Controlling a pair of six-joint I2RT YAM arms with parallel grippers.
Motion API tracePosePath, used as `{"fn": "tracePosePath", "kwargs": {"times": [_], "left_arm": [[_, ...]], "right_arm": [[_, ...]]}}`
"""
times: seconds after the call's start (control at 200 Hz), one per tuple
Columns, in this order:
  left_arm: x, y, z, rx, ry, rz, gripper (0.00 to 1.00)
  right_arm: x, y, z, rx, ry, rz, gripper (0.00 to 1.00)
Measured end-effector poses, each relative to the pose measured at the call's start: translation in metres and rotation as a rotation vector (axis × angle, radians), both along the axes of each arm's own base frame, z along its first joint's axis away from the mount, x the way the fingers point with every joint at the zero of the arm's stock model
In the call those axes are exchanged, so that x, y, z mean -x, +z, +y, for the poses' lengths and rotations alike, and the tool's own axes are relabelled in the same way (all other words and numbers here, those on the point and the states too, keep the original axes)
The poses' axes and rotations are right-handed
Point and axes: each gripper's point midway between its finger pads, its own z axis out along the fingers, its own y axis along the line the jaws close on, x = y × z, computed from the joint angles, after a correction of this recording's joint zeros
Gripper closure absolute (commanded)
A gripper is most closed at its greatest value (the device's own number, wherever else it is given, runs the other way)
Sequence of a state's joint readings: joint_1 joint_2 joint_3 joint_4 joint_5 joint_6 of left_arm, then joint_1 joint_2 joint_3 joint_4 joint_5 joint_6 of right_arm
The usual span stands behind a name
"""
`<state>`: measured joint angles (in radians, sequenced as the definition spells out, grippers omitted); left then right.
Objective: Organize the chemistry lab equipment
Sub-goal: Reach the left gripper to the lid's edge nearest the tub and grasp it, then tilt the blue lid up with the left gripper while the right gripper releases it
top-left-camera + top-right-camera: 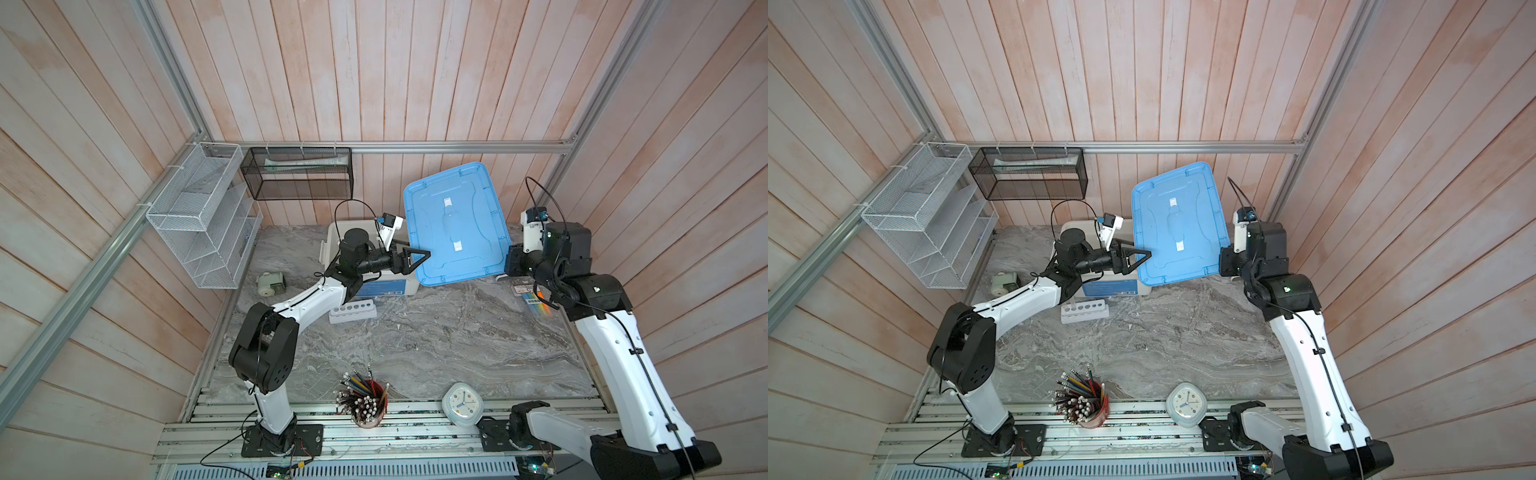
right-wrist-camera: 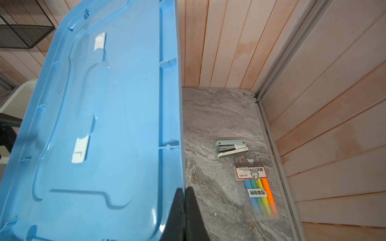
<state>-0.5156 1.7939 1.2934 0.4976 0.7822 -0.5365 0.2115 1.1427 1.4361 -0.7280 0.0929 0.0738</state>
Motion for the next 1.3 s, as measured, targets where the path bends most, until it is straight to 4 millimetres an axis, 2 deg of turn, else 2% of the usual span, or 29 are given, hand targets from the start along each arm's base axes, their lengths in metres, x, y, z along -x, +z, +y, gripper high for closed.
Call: {"fn": "tracePosePath", "kwargs": {"times": [0.37,0.65,0.845,1.155,1.3], "left_arm": [[0.003,0.01,-0.002,0.04,-0.026,0.005,0.16],[0.003,0.014,-0.002,0.057,-0.026,0.01,0.34],[0.004,0.017,0.001,0.063,-0.021,0.016,0.42],[0.011,0.026,0.005,0.078,-0.021,0.002,0.53],[0.013,0.027,0.007,0.078,-0.02,0.004,0.55]], "right_arm": [[-0.008,-0.013,0.008,-0.002,0.019,0.004,1.0],[-0.016,-0.033,0.02,0.011,0.037,0.0,1.0],[-0.019,-0.047,0.023,0.014,0.038,-0.007,1.0],[-0.02,-0.04,0.026,0.002,0.04,-0.069,1.0],[-0.021,-0.043,0.029,0.004,0.043,-0.077,1.0]]}}
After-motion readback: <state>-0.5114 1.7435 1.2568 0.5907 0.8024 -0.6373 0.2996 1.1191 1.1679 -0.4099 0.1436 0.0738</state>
